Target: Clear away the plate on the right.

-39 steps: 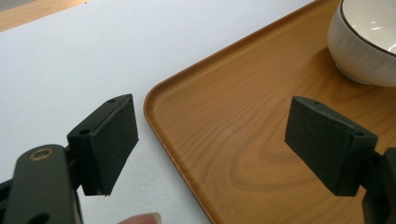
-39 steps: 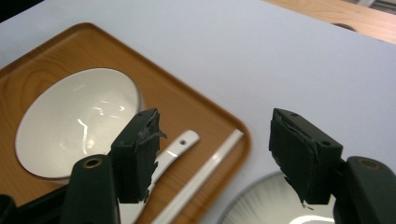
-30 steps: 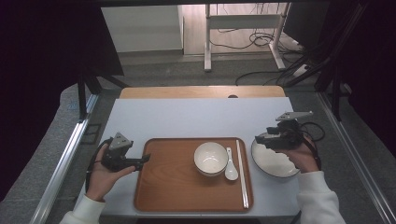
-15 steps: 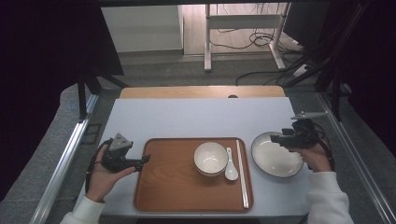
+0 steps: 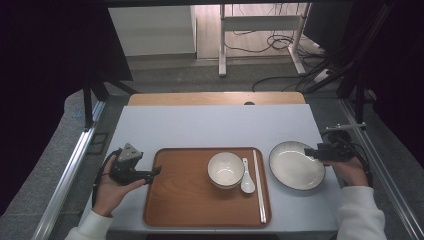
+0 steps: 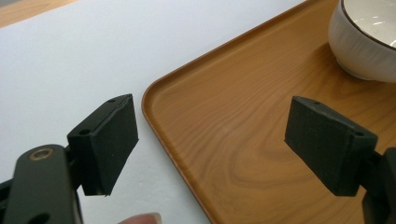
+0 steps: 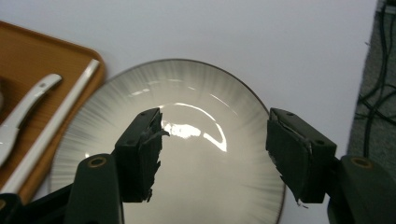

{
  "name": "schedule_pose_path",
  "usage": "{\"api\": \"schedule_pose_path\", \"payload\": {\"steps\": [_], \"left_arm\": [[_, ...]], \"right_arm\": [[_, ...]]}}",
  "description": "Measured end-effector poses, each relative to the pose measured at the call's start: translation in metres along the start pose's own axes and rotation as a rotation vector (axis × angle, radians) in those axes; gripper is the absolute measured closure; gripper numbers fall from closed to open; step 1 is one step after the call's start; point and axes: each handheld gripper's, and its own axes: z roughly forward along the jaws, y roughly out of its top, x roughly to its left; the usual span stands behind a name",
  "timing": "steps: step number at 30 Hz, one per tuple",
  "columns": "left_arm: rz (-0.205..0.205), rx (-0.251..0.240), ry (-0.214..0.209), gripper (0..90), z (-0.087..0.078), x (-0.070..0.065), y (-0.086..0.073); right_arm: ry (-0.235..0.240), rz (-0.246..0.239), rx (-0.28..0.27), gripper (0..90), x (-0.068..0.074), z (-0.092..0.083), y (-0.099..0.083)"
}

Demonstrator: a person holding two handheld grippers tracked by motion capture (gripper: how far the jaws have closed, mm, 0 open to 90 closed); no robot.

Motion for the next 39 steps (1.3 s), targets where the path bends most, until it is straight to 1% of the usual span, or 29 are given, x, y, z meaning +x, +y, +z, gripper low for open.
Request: {"api": "schedule_pose_path", "payload": {"steps": [4, 7, 12, 13, 16, 20, 23, 31, 32, 34, 35, 37, 39], "left_arm": [[-0.003, -0.002, 0.001, 16.7, -0.001, 0.000, 0.000], [-0.002, 0.000, 0.000, 16.7, 0.000, -0.001, 0.000], [0.003, 0.003, -0.003, 16.6, 0.001, -0.002, 0.000], [0.002, 0.002, -0.004, 16.7, 0.001, -0.002, 0.001], [0.005, 0.001, -0.006, 16.7, 0.001, -0.002, 0.002], [0.007, 0.003, -0.008, 16.6, 0.002, -0.003, 0.002], [0.007, 0.001, -0.007, 16.6, 0.001, -0.002, 0.002], [0.004, 0.000, -0.005, 16.6, 0.001, -0.002, 0.001], [0.004, 0.001, -0.005, 16.6, 0.001, -0.003, 0.001], [0.004, 0.001, -0.004, 16.6, 0.001, -0.003, 0.001], [0.004, 0.002, -0.004, 16.6, 0.001, -0.002, 0.001], [0.005, 0.001, -0.003, 16.6, 0.001, -0.002, 0.001], [0.005, -0.001, -0.003, 16.6, 0.001, -0.003, 0.001]], "right_arm": [[-0.027, 0.025, 0.028, 35.9, -0.011, 0.003, -0.006], [-0.029, 0.056, 0.046, 36.2, -0.017, 0.005, -0.010], [-0.047, 0.083, 0.094, 36.7, -0.026, 0.010, -0.016], [-0.043, 0.096, 0.113, 36.8, -0.028, 0.013, -0.019], [-0.027, 0.119, 0.130, 37.5, -0.031, 0.016, -0.022], [-0.010, 0.168, 0.148, 40.3, -0.038, 0.020, -0.026], [0.030, 0.193, 0.156, 44.4, -0.041, 0.022, -0.029], [0.106, 0.240, 0.213, 55.7, -0.044, 0.034, -0.030], [0.106, 0.243, 0.221, 57.4, -0.044, 0.036, -0.030], [0.086, 0.250, 0.225, 66.1, -0.045, 0.036, -0.031], [0.081, 0.261, 0.223, 67.7, -0.046, 0.036, -0.031], [0.101, 0.300, 0.210, 73.2, -0.051, 0.035, -0.033], [0.113, 0.323, 0.203, 75.9, -0.053, 0.034, -0.034]]}}
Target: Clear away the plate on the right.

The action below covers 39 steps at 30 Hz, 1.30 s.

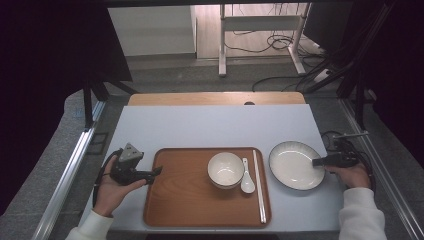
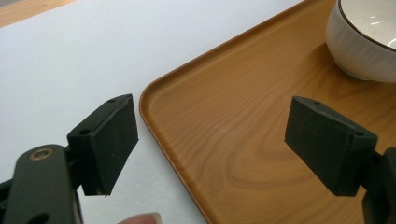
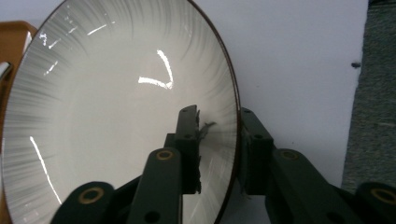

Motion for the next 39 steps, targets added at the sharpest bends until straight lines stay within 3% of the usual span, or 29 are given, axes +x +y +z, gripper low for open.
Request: {"api": "schedule_pose_path", "payload": {"steps": [13, 18, 26, 30, 39], "left_arm": [[-0.005, -0.004, 0.004, 16.6, -0.001, 0.001, 0.000], [-0.004, -0.004, 0.006, 16.7, -0.002, 0.002, 0.000], [-0.007, -0.007, 0.008, 16.7, -0.003, 0.003, 0.000], [-0.008, -0.007, 0.011, 16.7, -0.004, 0.004, 0.000], [-0.009, -0.006, 0.011, 16.7, -0.004, 0.004, 0.000]], "right_arm": [[0.002, -0.005, -0.038, 82.8, 0.004, -0.012, 0.001], [0.043, -0.011, -0.084, 85.8, 0.007, -0.021, 0.002], [0.035, -0.050, -0.118, 86.5, 0.015, -0.026, 0.004], [0.075, -0.066, -0.152, 85.6, 0.016, -0.030, 0.004], [0.074, -0.091, -0.185, 85.2, 0.019, -0.035, 0.004]]}}
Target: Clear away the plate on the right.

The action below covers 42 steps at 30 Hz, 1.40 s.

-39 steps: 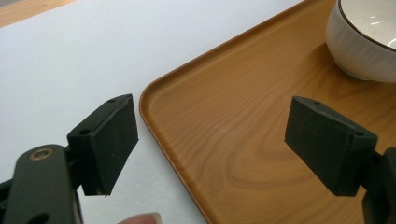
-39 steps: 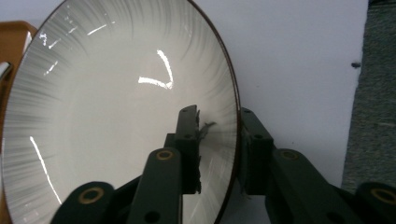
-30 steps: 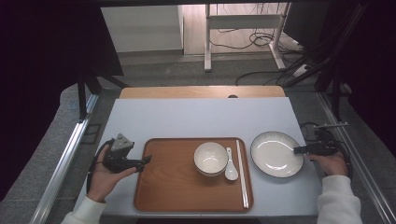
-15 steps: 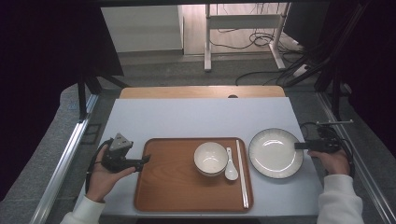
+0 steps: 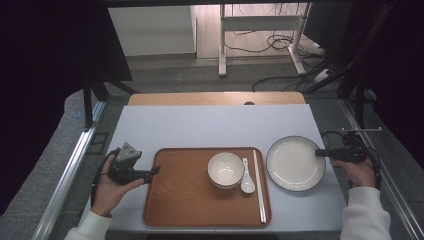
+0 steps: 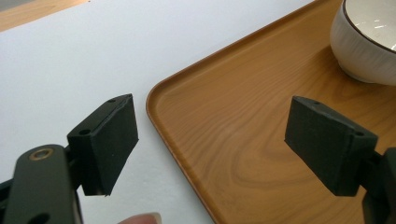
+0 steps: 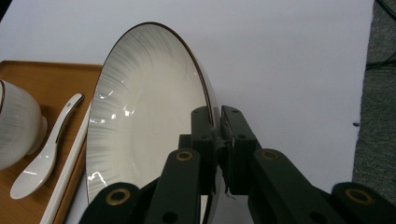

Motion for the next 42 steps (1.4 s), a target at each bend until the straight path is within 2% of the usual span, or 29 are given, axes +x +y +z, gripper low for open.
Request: {"api": "schedule_pose_path", "payload": {"steps": [6, 15, 17, 18, 19, 21, 22, 23, 26, 31, 32, 35, 37, 38, 39, 42], "left_arm": [[-0.002, 0.001, -0.001, 16.6, 0.001, 0.000, 0.000], [-0.001, 0.009, -0.004, 16.6, 0.004, 0.000, 0.000], [-0.002, 0.008, -0.005, 16.7, 0.004, 0.000, 0.000], [-0.002, 0.008, -0.005, 16.7, 0.004, 0.000, 0.000], [-0.004, 0.004, -0.006, 16.7, 0.004, 0.000, 0.000], [-0.004, 0.004, -0.006, 16.6, 0.003, 0.000, 0.000], [-0.004, 0.004, -0.006, 16.6, 0.004, 0.000, 0.000], [-0.004, 0.005, -0.007, 16.6, 0.004, 0.000, 0.000], [-0.003, 0.007, -0.007, 16.6, 0.004, 0.000, 0.000], [-0.001, 0.003, -0.013, 16.6, 0.003, -0.001, 0.001], [-0.001, 0.003, -0.013, 16.6, 0.003, -0.001, 0.001], [-0.002, -0.002, -0.022, 16.7, 0.002, -0.002, 0.003], [-0.005, -0.006, -0.034, 16.7, 0.002, -0.003, 0.004], [-0.005, -0.006, -0.034, 16.6, 0.002, -0.003, 0.004], [-0.003, -0.012, -0.040, 16.6, 0.001, -0.004, 0.005], [-0.005, -0.022, -0.050, 16.6, 0.000, -0.006, 0.008]], "right_arm": [[-0.010, -0.015, -0.035, 84.9, 0.003, -0.006, 0.001], [0.033, -0.065, -0.097, 84.8, 0.018, -0.021, 0.006], [0.063, -0.086, -0.121, 84.8, 0.028, -0.027, 0.009], [0.063, -0.086, -0.121, 84.8, 0.028, -0.027, 0.009], [0.074, -0.105, -0.137, 84.8, 0.036, -0.031, 0.011], [0.083, -0.128, -0.151, 84.8, 0.045, -0.035, 0.013], [0.083, -0.128, -0.151, 84.8, 0.045, -0.035, 0.013], [0.091, -0.150, -0.159, 84.8, 0.054, -0.037, 0.016], [0.110, -0.177, -0.173, 84.8, 0.066, -0.039, 0.019], [0.151, -0.207, -0.191, 84.8, 0.089, -0.039, 0.027], [0.151, -0.207, -0.191, 84.8, 0.089, -0.039, 0.027], [0.186, -0.237, -0.203, 84.8, 0.108, -0.037, 0.032], [0.198, -0.256, -0.203, 84.8, 0.117, -0.035, 0.034], [0.198, -0.256, -0.203, 84.8, 0.117, -0.035, 0.034], [0.205, -0.270, -0.197, 84.8, 0.125, -0.033, 0.037], [0.216, -0.294, -0.198, 84.7, 0.137, -0.031, 0.040]]}}
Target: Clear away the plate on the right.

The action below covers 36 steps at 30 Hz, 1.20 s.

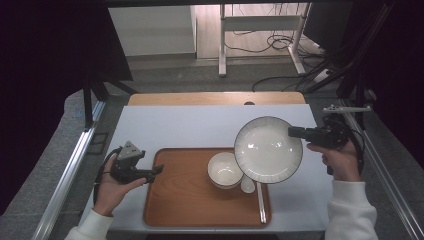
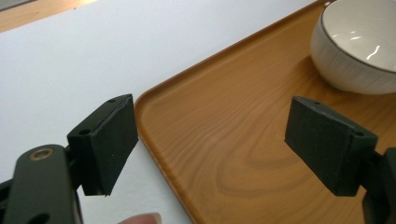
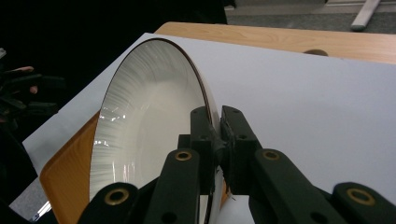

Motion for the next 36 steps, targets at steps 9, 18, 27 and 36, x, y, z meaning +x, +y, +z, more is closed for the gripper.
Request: {"api": "schedule_pose_path", "payload": {"steps": [9, 18, 27, 36], "left_arm": [[-0.023, -0.018, -0.039, 16.7, -0.003, -0.003, 0.010], [-0.092, -0.075, -0.142, 15.3, -0.007, -0.012, 0.027], [-0.074, -0.117, -0.230, 16.8, -0.009, -0.034, 0.060], [-0.067, -0.097, -0.320, 33.8, 0.011, -0.048, 0.094]], "right_arm": [[0.038, -0.047, 0.016, 84.7, 0.020, 0.021, 0.012], [0.082, -0.081, 0.025, 84.8, 0.036, 0.038, 0.021], [0.122, -0.123, 0.043, 84.7, 0.051, 0.058, 0.029], [0.145, -0.155, 0.072, 84.6, 0.063, 0.075, 0.030]]}}
